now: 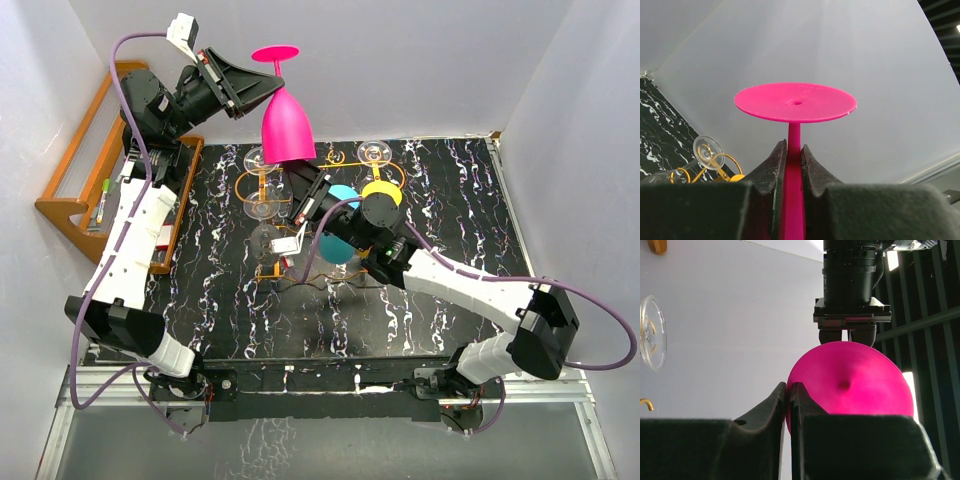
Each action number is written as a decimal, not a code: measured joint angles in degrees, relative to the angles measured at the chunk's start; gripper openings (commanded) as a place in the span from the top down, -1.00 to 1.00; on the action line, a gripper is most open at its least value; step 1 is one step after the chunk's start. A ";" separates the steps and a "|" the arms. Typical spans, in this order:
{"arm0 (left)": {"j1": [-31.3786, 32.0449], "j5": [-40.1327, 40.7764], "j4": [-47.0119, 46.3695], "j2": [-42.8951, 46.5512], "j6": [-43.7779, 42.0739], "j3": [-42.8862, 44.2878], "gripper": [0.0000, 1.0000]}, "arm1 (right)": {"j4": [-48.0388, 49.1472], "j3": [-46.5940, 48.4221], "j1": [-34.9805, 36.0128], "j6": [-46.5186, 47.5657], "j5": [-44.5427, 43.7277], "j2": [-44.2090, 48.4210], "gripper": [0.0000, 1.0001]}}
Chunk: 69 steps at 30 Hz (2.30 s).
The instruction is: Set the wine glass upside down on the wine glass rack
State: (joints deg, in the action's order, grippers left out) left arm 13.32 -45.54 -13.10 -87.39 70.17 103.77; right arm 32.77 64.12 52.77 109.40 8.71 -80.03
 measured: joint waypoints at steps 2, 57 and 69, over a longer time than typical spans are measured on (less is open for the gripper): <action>-0.09 0.09 -0.09 0.00 -0.11 0.00 1.00 | -0.04 0.31 0.04 0.07 -0.42 -0.35 0.84; 7.96 1.36 2.56 43.39 -37.92 -50.42 1.00 | -18.62 15.89 16.13 -80.72 -39.50 19.89 -0.96; 19.63 15.02 1.16 41.83 -50.18 -54.51 1.00 | -21.22 14.67 16.13 -83.71 -43.95 22.36 -0.96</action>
State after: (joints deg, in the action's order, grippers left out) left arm 32.95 -30.52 -11.94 -45.56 19.99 49.25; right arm 11.55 78.78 68.90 25.69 -35.24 -57.67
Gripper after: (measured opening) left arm 0.072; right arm 0.983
